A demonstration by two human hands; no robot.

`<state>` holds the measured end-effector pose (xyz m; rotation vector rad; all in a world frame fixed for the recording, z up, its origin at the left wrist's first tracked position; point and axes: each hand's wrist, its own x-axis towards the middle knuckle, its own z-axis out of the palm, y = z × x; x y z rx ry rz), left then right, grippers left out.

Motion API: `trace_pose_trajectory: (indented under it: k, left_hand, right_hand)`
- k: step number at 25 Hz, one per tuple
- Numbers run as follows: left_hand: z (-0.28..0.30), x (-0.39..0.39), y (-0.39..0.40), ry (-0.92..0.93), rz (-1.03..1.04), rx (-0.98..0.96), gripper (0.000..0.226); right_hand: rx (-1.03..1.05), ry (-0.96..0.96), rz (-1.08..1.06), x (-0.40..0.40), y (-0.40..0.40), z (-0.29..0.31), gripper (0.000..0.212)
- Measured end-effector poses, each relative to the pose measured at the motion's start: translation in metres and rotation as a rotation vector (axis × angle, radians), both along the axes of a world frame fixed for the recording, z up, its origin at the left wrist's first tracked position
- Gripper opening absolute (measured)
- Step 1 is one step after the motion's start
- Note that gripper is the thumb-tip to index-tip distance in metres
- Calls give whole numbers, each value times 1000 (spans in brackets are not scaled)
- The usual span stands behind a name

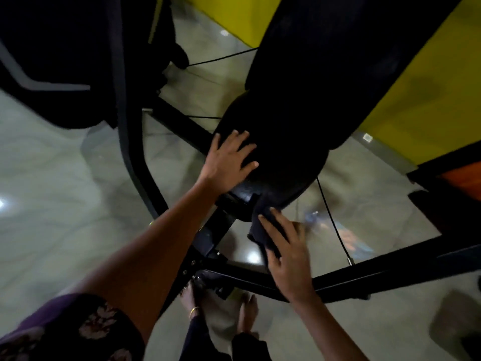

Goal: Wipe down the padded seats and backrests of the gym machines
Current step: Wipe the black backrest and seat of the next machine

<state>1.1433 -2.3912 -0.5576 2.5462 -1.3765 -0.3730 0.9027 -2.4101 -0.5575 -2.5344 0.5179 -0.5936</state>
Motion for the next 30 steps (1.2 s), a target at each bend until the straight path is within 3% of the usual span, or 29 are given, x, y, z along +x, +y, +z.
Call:
trace_pose_trajectory:
  k: [1,4,6,9,14,19,21,27,30]
  left_hand:
    - [-3,7,20,67,129,-24,55]
    - [-11,14,62,567,381,-211,57]
    - [-15,12,65,697,425,-283,56]
    - [-19,12,62,829,498,-365,56]
    - [-24,21,64,906,595,-431,51]
    - [-13,24,68,945,581,-417,51]
    - [-11,28,69,956,586,-422,50]
    - [-12,34,68,952,575,-392,47]
    - [4,8,66,1159,831,-653,34]
  right_hand:
    - [-151,7,73,-2,-11,3,48]
    - [-486,-7,148,19,-33,3,51]
    - [-650,67,241,33,-41,-11,52]
    - [-689,170,318,43,-35,-23,56]
    - [-801,233,474,120,7,-13,57]
    - [-936,214,666,39,-55,-23,66]
    - [-935,220,700,40,-59,-20,60]
    - [-757,301,747,129,-17,-8,54]
    - [-660,307,896,101,-52,-4,52]
